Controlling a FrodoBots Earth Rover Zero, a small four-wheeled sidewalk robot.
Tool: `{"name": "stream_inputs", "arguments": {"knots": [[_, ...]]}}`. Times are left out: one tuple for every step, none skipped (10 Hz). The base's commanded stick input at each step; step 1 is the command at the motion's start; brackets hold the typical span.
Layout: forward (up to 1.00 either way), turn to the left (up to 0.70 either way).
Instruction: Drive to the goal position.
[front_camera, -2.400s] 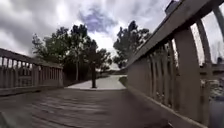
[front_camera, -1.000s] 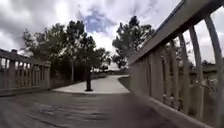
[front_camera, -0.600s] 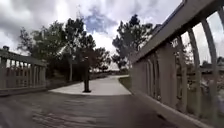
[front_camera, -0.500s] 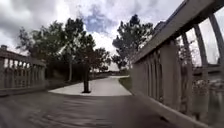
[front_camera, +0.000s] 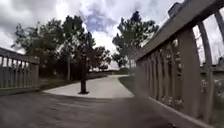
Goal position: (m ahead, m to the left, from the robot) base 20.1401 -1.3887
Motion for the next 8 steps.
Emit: {"name": "stream_inputs", "arguments": {"knots": [[0.60,0.01],[0.60,0.01],[0.60,0.01],[0.60,0.01],[0.60,0.01],[0.60,0.01],[0.60,0.01],[0.60,0.01]]}}
